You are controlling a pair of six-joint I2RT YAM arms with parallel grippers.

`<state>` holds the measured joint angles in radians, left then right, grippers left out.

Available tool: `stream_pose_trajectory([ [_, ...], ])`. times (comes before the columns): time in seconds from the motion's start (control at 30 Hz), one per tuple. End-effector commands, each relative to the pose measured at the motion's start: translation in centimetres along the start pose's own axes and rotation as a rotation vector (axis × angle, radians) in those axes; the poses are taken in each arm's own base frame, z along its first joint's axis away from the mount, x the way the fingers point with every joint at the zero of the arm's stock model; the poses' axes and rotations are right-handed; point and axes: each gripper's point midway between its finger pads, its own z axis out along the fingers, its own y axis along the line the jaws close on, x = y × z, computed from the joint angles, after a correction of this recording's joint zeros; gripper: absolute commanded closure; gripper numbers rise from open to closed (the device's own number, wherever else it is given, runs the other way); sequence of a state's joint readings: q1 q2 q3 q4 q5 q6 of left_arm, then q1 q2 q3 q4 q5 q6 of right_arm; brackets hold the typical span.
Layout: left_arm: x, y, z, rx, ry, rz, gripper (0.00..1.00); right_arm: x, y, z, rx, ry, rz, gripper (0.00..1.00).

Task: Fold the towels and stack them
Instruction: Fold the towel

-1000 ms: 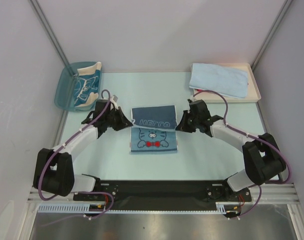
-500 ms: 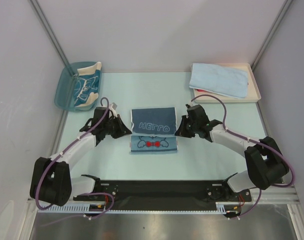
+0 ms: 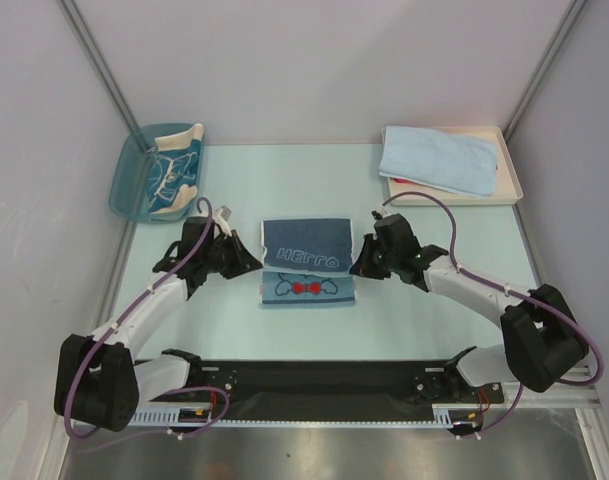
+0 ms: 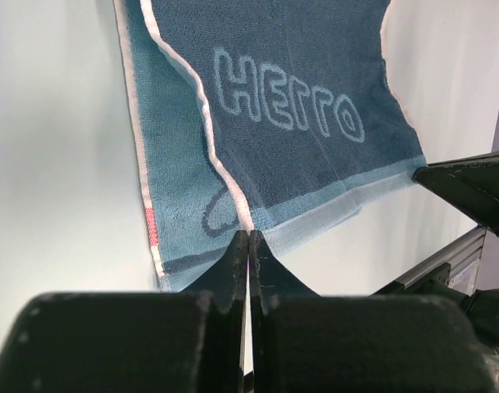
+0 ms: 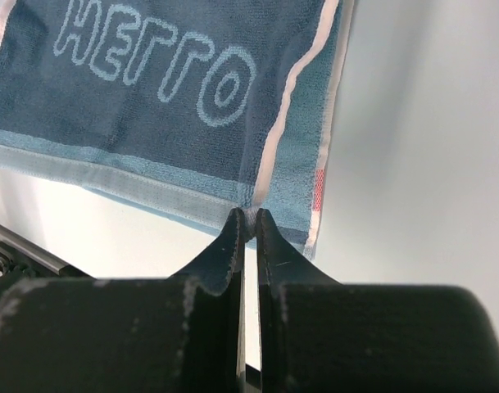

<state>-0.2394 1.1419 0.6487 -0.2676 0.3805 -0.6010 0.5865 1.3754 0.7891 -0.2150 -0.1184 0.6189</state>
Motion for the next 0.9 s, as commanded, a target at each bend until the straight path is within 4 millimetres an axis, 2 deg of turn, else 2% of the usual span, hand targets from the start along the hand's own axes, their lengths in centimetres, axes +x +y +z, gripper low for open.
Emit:
stream_pose_trajectory([
  [0.0, 0.3, -0.5, -0.8, 0.028, -0.004, 0.032, 1.0, -0.3, 0.5, -0.8, -0.004, -0.03, 0.001, 1.0],
  [0.87, 3.2, 0.9, -1.3, 0.03, 0.024, 0.008, 1.0, 2.5, 0.8, -1.3, -0.012, -0.004, 0.0, 1.0],
])
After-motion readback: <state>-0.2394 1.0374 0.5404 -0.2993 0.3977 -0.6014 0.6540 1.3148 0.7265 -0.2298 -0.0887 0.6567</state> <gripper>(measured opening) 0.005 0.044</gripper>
